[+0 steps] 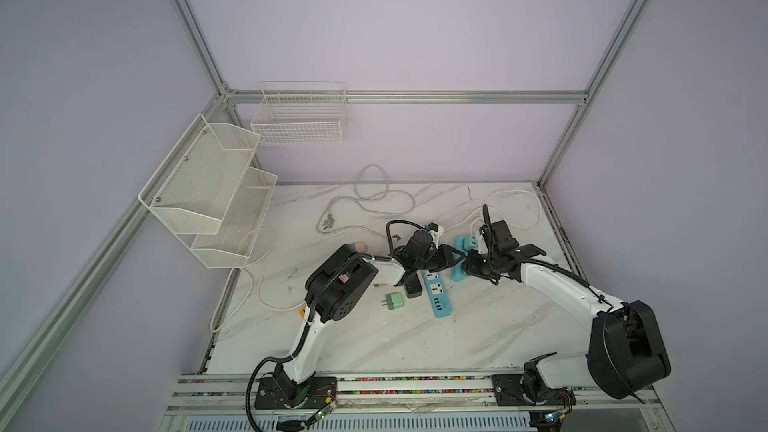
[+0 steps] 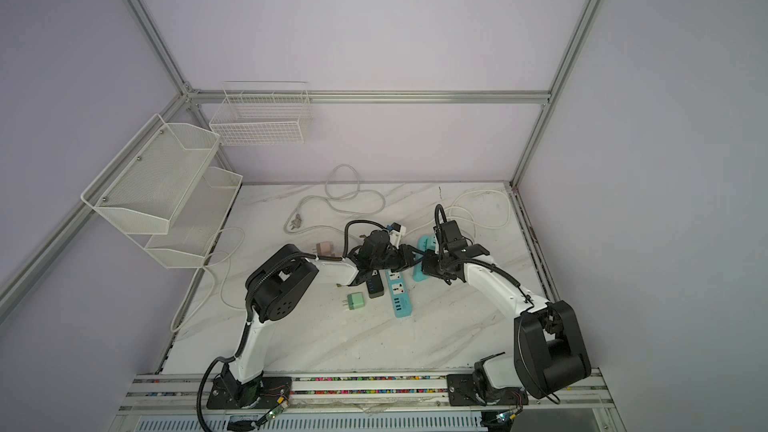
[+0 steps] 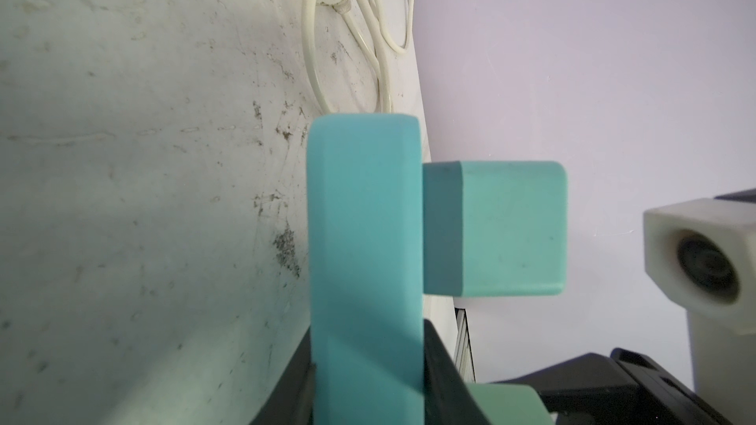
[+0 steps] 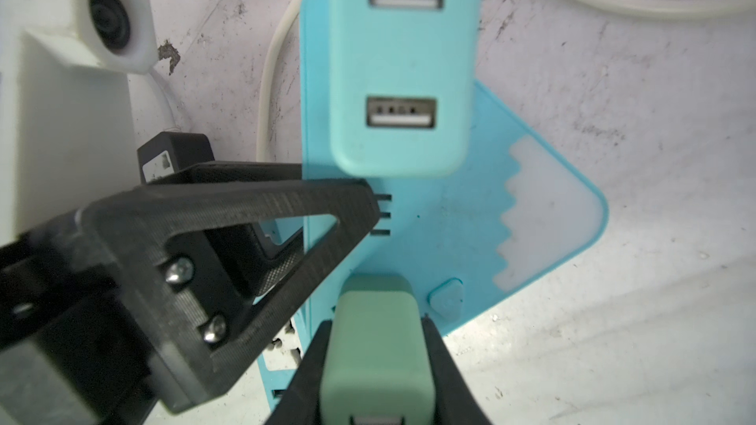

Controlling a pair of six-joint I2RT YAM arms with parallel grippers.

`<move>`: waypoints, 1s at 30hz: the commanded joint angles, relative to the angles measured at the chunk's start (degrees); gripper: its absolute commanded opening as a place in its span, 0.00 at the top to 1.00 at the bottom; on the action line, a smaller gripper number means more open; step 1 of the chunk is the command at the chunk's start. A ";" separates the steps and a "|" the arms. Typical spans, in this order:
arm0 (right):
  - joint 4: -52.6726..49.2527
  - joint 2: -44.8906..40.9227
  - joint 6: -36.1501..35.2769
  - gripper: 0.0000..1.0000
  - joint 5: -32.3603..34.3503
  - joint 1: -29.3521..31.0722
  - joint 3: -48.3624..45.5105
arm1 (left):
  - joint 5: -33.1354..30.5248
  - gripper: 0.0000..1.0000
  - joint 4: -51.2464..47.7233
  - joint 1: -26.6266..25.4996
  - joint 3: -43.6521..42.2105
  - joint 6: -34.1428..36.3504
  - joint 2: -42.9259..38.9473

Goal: Pull the plug off the socket
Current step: 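Pull the light-green adapter from the strip with the right gripper while left holds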

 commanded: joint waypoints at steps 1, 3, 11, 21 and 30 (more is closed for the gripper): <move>3.06 -2.56 -1.32 1.00 0.18 -1.26 1.58 | 1.42 1.00 -8.60 -0.97 -1.08 2.67 0.71; 2.76 -3.25 -1.29 1.00 0.04 -3.43 1.03 | 1.29 1.00 -8.61 -0.97 -1.19 2.67 0.66; 2.57 -2.06 -1.10 1.00 2.61 0.56 2.88 | 1.55 1.00 -8.84 -0.96 -0.74 2.20 0.71; 1.98 -3.43 -1.20 1.00 -1.10 -4.61 1.85 | 2.69 1.00 -6.41 -0.88 -2.85 0.83 -0.72; 1.63 -1.21 0.22 1.00 5.05 4.96 4.49 | 2.72 1.00 -5.68 -1.00 -2.54 -0.12 -0.36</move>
